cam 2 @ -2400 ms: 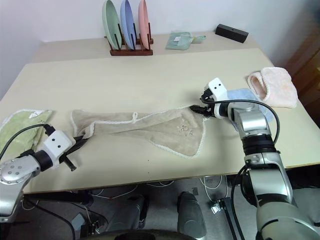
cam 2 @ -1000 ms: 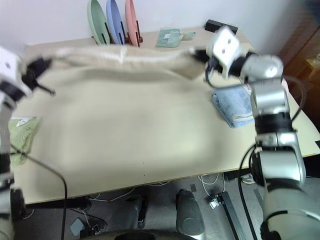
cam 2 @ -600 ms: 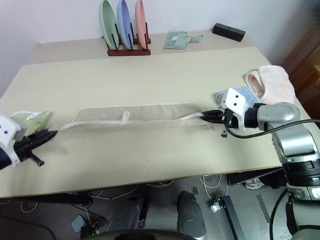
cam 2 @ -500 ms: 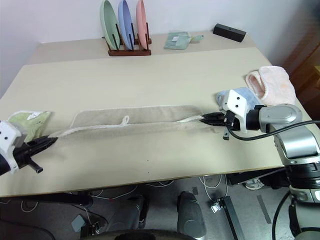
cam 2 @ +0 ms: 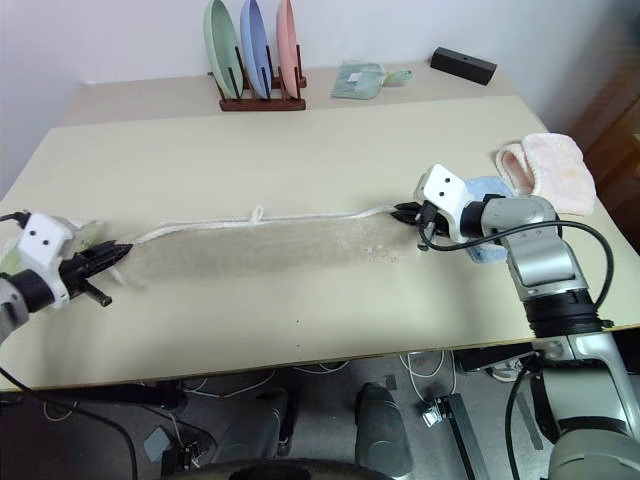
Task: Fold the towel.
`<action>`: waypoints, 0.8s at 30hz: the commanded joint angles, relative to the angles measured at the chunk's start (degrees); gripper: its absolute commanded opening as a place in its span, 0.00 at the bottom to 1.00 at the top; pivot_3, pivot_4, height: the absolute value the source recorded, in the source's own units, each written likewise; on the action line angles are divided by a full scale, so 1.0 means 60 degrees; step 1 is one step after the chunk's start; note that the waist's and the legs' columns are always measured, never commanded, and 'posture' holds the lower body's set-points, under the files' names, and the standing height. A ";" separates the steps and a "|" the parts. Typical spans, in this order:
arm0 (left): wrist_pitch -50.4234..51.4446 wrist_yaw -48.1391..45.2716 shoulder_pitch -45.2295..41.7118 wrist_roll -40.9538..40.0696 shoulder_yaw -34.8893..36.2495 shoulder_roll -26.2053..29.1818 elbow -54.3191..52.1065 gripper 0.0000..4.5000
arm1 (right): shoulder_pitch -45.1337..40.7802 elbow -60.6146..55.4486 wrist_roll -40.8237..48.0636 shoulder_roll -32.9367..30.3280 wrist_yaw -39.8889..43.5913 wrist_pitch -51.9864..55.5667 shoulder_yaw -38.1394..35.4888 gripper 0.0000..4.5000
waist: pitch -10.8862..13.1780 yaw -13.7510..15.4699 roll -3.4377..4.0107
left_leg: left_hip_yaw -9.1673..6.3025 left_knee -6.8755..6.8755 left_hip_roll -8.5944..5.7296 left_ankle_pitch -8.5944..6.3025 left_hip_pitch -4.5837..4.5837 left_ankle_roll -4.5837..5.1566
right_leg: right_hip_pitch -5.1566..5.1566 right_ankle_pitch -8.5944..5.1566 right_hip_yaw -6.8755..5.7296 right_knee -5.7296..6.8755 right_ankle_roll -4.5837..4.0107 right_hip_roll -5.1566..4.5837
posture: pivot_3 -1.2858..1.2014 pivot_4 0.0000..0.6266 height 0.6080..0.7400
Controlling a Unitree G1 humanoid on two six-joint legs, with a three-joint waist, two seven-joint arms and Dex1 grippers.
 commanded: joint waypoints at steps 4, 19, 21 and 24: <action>-0.0674 0.0070 -0.1135 0.0475 -0.0557 0.0016 0.1336 0.00 | -0.0574 0.0858 -0.0442 0.0275 -0.0394 -0.0580 -0.0075 0.01 | 0.0000 -0.0012 0.0000 | 0.0000 -0.0002 -0.0002 0.0000 0.0000 0.0000 | -0.0001 0.0001 0.0000 0.0001 0.0001 0.0000 | 0.52 0.24 0.97; -0.0903 0.0425 -0.2078 0.0821 -0.0989 -0.0288 0.2908 0.14 | -0.0419 0.1289 -0.0697 0.0732 -0.0773 -0.0657 -0.0162 0.14 | 0.0000 -0.0038 0.0001 | -0.0001 -0.0008 -0.0003 0.0000 0.0001 -0.0001 | -0.0009 0.0004 0.0000 0.0010 0.0001 0.0001 | 0.52 0.24 0.97; -0.0875 0.0513 -0.2076 0.0812 -0.0947 -0.0303 0.2921 0.33 | -0.0385 0.1220 -0.0676 0.0691 -0.0704 -0.0623 -0.0158 0.32 | 0.0000 -0.0037 0.0001 | -0.0002 -0.0007 -0.0003 0.0001 0.0001 -0.0001 | -0.0009 0.0004 0.0000 0.0012 0.0001 0.0001 | 0.52 0.24 0.97; -0.1078 0.0810 -0.2036 0.0905 -0.0883 -0.0321 0.2869 0.67 | -0.0361 0.1002 -0.0753 0.0593 -0.0911 -0.0610 -0.0255 0.66 | 0.0000 -0.0036 0.0000 | -0.0002 -0.0006 -0.0003 0.0001 0.0001 -0.0001 | -0.0009 0.0004 0.0000 0.0013 0.0001 0.0001 | 0.52 0.24 0.97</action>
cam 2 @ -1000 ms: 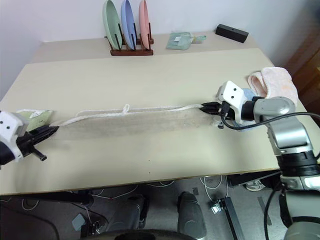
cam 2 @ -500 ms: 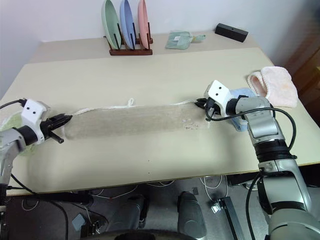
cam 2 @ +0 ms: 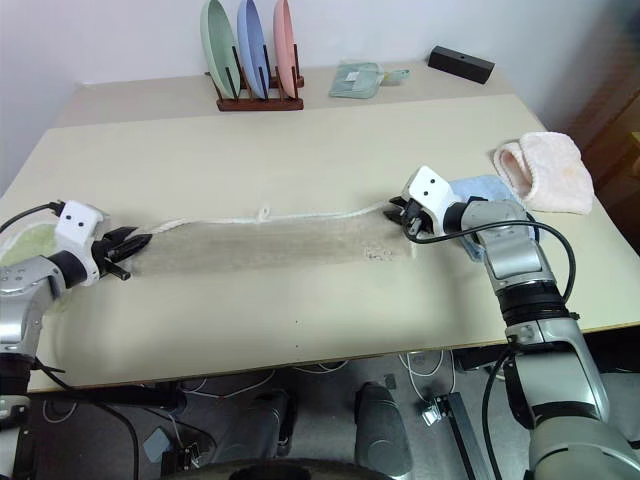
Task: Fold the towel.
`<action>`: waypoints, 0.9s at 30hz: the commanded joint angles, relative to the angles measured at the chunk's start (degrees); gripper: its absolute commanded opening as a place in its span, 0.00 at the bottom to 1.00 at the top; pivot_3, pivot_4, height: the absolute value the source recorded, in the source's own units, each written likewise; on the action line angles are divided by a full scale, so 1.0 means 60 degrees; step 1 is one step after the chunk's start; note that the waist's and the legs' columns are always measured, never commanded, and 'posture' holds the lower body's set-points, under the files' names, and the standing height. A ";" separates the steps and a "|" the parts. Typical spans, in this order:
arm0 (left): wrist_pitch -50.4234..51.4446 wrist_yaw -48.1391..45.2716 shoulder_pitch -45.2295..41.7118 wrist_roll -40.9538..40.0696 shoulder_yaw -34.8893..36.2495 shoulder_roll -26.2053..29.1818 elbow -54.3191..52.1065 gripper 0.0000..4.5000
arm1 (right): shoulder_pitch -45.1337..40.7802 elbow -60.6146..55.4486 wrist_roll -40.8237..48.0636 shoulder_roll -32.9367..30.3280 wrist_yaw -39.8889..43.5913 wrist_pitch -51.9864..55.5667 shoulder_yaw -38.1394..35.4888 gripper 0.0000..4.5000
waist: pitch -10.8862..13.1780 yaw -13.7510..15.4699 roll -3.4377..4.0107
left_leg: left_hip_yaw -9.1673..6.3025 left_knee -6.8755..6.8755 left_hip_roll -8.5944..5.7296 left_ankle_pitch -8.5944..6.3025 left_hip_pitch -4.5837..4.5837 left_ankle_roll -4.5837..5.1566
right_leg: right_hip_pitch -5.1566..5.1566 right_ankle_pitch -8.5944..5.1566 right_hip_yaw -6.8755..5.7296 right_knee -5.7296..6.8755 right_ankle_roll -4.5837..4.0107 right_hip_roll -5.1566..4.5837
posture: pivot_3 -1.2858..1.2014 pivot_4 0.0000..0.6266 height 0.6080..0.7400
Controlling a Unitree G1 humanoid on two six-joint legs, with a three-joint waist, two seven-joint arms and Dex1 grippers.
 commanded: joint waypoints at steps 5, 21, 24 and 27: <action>-0.0182 0.1135 -0.0194 -0.0246 0.1040 -0.0192 -0.0244 0.68 | -0.0120 -0.0755 -0.0055 -0.0560 -0.0889 0.0075 -0.0874 0.88 | 0.0000 0.0011 0.0000 | -0.0001 0.0000 0.0000 0.0000 0.0000 0.0000 | -0.0001 0.0000 0.0001 0.0001 0.0000 -0.0001 | 0.52 0.24 0.97; 0.0031 0.1468 -0.0089 -0.0531 0.0559 -0.1213 -0.1865 0.68 | 0.0955 -0.3262 0.2006 -0.0410 -0.1098 0.4737 -0.1828 1.00 | -0.0008 0.0039 -0.0007 | 0.0002 0.0011 0.0001 0.0001 0.0002 -0.0001 | 0.0004 0.0004 0.0002 0.0009 -0.0005 -0.0001 | 0.52 0.24 0.97; -0.0176 0.0971 0.0092 -0.0410 -0.0082 -0.1250 -0.2622 0.68 | 0.1068 -0.3737 0.2880 -0.0100 -0.1256 0.5970 -0.2407 1.00 | -0.0008 0.0066 -0.0008 | -0.0001 0.0014 -0.0003 0.0001 -0.0003 -0.0001 | 0.0004 0.0005 0.0002 0.0009 -0.0005 -0.0007 | 0.52 0.24 0.97; -0.0202 0.0585 0.0537 -0.0582 -0.0684 -0.1452 -0.3872 0.68 | 0.1420 -0.4521 0.4065 0.0004 -0.1470 0.7322 -0.3429 1.00 | -0.0008 0.0084 -0.0006 | -0.0007 0.0013 -0.0003 -0.0001 -0.0013 0.0002 | 0.0001 0.0006 0.0002 0.0002 -0.0003 -0.0011 | 0.52 0.24 0.97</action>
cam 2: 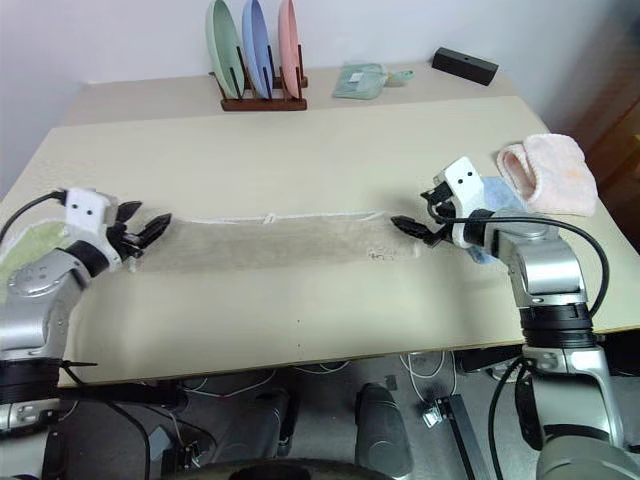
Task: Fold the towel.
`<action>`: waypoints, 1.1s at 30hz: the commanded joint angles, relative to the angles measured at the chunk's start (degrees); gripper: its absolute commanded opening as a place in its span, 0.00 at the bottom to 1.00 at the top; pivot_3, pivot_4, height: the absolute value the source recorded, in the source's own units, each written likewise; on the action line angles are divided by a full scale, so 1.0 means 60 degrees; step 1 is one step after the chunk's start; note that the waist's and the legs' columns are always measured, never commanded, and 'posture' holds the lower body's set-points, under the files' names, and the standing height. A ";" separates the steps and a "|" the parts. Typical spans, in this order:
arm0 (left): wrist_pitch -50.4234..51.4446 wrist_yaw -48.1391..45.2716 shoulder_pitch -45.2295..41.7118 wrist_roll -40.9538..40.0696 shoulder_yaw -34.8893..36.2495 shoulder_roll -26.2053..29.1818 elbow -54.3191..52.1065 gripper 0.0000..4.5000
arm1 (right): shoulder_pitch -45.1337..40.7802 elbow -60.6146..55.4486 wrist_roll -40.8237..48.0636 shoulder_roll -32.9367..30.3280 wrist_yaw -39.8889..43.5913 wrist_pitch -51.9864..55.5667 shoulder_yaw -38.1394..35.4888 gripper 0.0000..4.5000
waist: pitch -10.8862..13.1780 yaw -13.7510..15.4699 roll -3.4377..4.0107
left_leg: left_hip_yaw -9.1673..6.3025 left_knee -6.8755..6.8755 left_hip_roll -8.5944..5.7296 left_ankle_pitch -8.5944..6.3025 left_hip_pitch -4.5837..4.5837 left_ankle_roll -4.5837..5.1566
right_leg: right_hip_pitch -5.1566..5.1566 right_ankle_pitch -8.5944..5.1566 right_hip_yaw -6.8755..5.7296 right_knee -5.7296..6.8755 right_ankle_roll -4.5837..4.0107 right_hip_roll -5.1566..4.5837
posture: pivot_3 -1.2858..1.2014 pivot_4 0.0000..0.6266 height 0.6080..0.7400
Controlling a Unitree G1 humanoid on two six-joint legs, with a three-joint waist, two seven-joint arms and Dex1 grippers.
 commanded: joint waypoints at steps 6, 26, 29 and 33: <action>0.0250 -0.0574 0.0982 -0.0366 -0.1874 -0.0871 -0.3595 0.68 | 0.2132 -0.3324 0.3365 0.0011 -0.0686 0.3746 -0.3061 1.00 | -0.0003 0.0031 -0.0001 | -0.0006 -0.0002 0.0003 -0.0004 0.0001 0.0006 | 0.0009 0.0000 -0.0004 -0.0013 0.0000 0.0001 | 0.52 0.24 0.97; 0.0305 -0.0671 0.0990 -0.0226 -0.2573 -0.1347 -0.3751 0.68 | 0.0325 -0.3646 0.3521 0.6687 -0.7972 0.7598 -0.6922 1.00 | -0.0022 -0.0021 0.0029 | 0.0001 0.0018 0.0009 -0.0003 0.0017 0.0009 | 0.0023 -0.0001 0.0003 -0.0003 -0.0003 0.0027 | 0.52 0.24 0.97; 0.0307 -0.0536 0.1048 -0.0219 -0.2535 -0.1402 -0.3850 0.68 | -0.0360 -0.2963 0.3136 0.7198 -0.8900 0.7055 -0.7662 0.88 | -0.0025 -0.0047 0.0030 | 0.0001 0.0016 0.0010 -0.0003 0.0022 0.0009 | 0.0023 -0.0001 0.0003 0.0004 -0.0003 0.0030 | 0.52 0.24 0.97; 0.0335 -0.0385 0.1114 -0.0258 -0.2454 -0.1444 -0.3945 0.68 | -0.0624 -0.2820 0.3101 0.7447 -0.9467 0.6527 -0.7916 0.48 | -0.0028 -0.0038 0.0034 | 0.0000 0.0011 0.0009 -0.0003 0.0027 0.0009 | 0.0024 -0.0001 0.0003 0.0009 -0.0003 0.0029 | 0.52 0.24 0.97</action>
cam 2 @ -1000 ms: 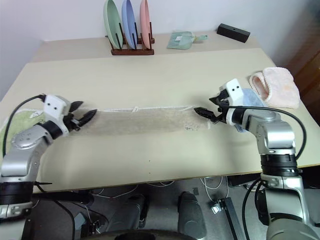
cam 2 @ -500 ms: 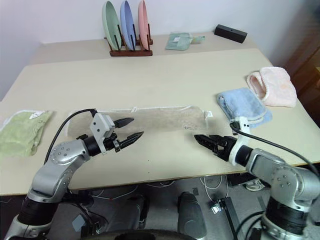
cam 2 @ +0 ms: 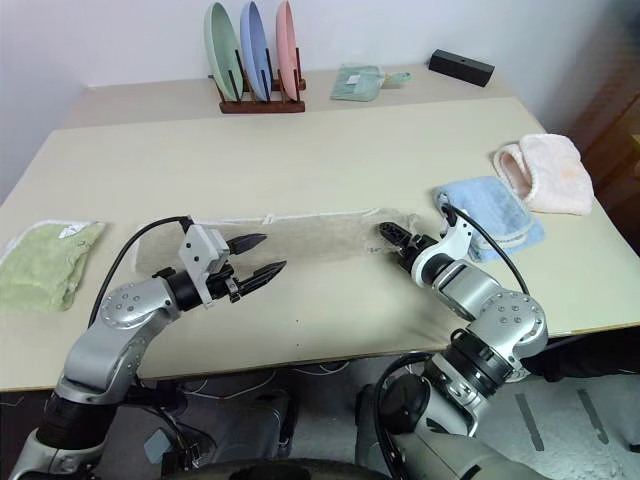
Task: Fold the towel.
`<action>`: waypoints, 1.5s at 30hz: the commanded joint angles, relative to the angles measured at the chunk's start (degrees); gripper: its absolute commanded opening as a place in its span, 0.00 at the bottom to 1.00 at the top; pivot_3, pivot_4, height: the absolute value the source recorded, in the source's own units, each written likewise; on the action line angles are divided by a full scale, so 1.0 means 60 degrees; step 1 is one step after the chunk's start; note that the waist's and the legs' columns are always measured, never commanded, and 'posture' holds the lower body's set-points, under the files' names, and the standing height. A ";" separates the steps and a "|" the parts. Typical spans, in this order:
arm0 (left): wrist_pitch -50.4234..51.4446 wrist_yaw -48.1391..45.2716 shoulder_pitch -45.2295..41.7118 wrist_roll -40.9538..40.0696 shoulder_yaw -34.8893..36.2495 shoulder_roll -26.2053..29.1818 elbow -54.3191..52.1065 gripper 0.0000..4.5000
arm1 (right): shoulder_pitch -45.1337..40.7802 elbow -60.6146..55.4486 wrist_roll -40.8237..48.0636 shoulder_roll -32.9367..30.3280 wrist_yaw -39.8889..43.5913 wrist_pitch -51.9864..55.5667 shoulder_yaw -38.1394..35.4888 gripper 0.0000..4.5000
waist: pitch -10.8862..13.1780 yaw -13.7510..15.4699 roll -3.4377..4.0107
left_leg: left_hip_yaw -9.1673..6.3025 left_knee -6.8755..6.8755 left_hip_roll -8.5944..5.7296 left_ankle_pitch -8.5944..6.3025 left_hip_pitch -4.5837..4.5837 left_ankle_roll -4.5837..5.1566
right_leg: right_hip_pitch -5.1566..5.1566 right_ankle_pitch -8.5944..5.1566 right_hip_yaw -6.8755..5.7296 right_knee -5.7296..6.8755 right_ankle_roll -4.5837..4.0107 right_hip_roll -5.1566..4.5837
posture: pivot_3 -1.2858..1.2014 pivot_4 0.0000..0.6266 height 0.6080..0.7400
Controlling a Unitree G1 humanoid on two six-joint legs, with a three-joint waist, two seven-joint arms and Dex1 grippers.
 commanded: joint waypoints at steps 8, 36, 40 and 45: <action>-0.0222 0.0124 0.0226 -0.0032 0.0231 0.0000 -0.0366 0.68 | 0.0137 -0.0633 0.0161 -0.0631 -0.0527 -0.1003 0.0240 0.01 | -0.0001 -0.0006 0.0012 | 0.0001 -0.0005 -0.0002 0.0000 -0.0001 0.0000 | -0.0001 -0.0001 0.0001 -0.0001 0.0001 -0.0002 | 0.52 0.24 0.97; -0.0353 0.0389 0.0256 0.0022 0.0448 0.0019 -0.0224 0.68 | 0.0683 -0.1162 -0.3858 -0.6670 0.5784 -0.5939 1.2543 0.01 | 0.0012 0.0036 -0.0007 | -0.0005 -0.0012 0.0001 -0.0001 -0.0023 0.0003 | -0.0005 -0.0006 -0.0008 -0.0045 0.0006 -0.0007 | 0.52 0.24 0.97; -0.0272 0.0448 0.0368 0.0054 0.0407 0.0016 -0.0352 0.68 | 0.0745 -0.1179 -0.4176 -0.6606 0.5973 -0.6141 1.2582 0.01 | 0.0012 0.0031 -0.0008 | -0.0008 -0.0011 0.0000 -0.0001 -0.0023 0.0002 | -0.0005 -0.0005 -0.0010 -0.0045 0.0006 -0.0006 | 0.52 0.24 0.97; -0.0184 0.0459 0.0234 0.0060 0.0369 0.0009 -0.0325 0.68 | 0.0872 -0.1570 -0.3614 -0.6616 0.6601 -0.5993 1.1851 0.18 | 0.0012 0.0030 -0.0007 | -0.0008 -0.0012 0.0000 -0.0001 -0.0023 0.0002 | -0.0005 -0.0005 -0.0010 -0.0045 0.0006 -0.0005 | 0.52 0.24 0.97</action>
